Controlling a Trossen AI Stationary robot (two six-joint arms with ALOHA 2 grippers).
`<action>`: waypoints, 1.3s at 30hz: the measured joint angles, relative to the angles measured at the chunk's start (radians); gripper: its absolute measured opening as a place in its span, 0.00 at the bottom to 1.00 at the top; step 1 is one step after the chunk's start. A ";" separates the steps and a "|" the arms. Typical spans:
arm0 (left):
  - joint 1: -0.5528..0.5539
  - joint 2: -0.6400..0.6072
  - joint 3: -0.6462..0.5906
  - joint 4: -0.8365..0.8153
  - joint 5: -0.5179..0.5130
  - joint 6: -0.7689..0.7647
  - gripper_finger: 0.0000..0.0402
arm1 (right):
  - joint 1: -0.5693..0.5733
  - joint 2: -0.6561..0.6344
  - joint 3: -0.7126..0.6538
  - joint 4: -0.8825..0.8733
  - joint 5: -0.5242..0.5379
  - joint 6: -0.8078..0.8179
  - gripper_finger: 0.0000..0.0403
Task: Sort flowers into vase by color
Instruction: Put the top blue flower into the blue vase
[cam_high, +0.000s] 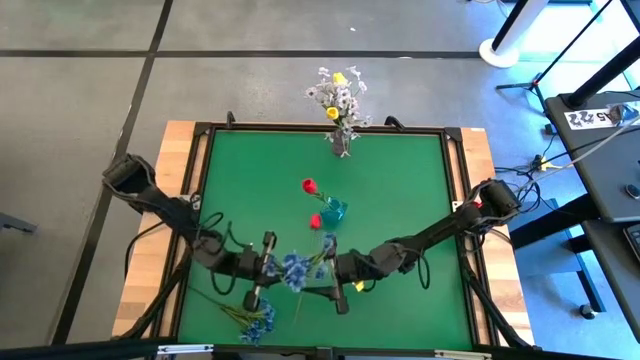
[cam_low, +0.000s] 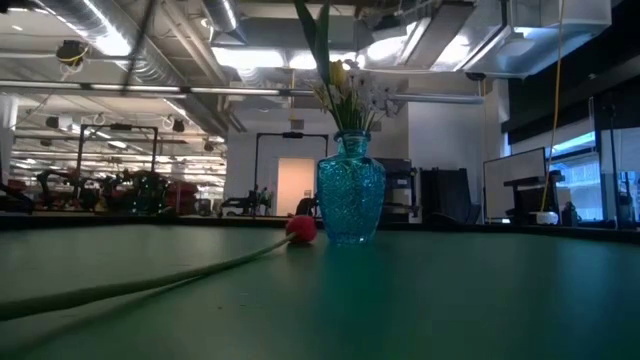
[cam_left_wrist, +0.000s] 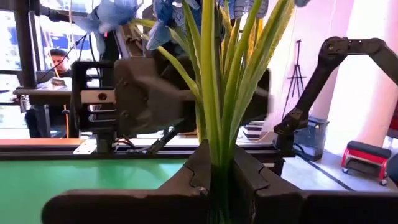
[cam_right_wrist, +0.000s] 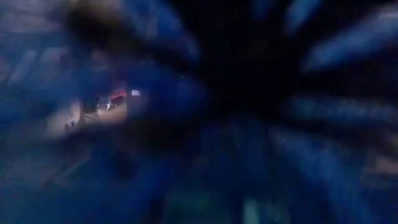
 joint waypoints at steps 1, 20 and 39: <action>0.018 0.008 0.000 0.013 0.023 0.000 0.05 | 0.000 0.000 0.007 -0.003 -0.003 -0.011 0.63; 0.083 -0.021 0.000 -0.120 0.129 0.024 0.30 | 0.003 -0.072 0.046 -0.188 0.094 -0.024 0.06; -0.089 0.013 0.001 -0.552 -0.060 -0.295 0.40 | -0.171 -0.477 -0.037 -0.697 0.461 0.086 0.02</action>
